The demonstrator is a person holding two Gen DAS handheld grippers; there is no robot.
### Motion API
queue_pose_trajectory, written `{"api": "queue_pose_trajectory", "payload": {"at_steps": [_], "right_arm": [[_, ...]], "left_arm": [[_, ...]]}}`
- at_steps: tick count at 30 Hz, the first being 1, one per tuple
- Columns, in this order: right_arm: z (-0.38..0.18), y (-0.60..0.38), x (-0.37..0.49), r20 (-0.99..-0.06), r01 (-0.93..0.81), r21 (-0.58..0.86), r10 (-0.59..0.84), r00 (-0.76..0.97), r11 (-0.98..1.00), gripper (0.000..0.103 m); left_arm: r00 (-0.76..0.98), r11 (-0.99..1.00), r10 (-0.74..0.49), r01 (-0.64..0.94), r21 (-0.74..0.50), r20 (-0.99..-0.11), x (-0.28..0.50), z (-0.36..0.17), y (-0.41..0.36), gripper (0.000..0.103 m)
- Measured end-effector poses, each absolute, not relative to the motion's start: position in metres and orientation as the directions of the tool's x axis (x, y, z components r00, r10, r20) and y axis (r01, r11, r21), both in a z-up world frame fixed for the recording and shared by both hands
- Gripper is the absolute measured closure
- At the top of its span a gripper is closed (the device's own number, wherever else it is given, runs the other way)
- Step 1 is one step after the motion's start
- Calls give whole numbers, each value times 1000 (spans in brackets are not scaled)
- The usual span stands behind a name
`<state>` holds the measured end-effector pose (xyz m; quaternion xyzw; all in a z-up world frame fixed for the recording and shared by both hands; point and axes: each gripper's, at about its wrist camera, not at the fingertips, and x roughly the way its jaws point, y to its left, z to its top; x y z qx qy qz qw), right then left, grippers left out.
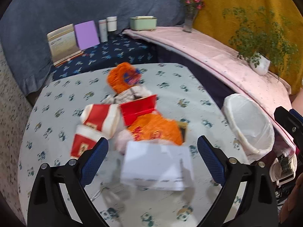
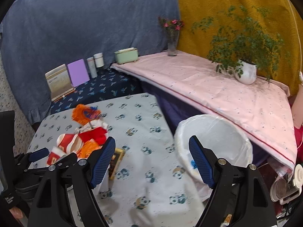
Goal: Collect trash
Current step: 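Grasp the white receipt with the right tool while the left tool grasps the grey pouch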
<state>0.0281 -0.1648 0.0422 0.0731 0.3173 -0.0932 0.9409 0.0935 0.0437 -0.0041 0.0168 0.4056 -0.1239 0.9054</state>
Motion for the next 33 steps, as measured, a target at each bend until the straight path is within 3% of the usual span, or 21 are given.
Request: {"api": "queue_pose_trajectory", "payload": {"at_steps": [12,22,33], "right_arm": [[1,-112,37,-694,126,105,-18,720,987,26],[-40,-92,50,-764,91,187,87,639,978,27],[-72,-77,69,-813,49,244,176,555,969,46]], "left_arm": [[591,993,-106,101,-57,-800,82,-40,112,12],[552,996,-73,78,-35,-831,78,-63,127,12],[516,996,-78,77,-44,-853,79,-82,135,12]]}}
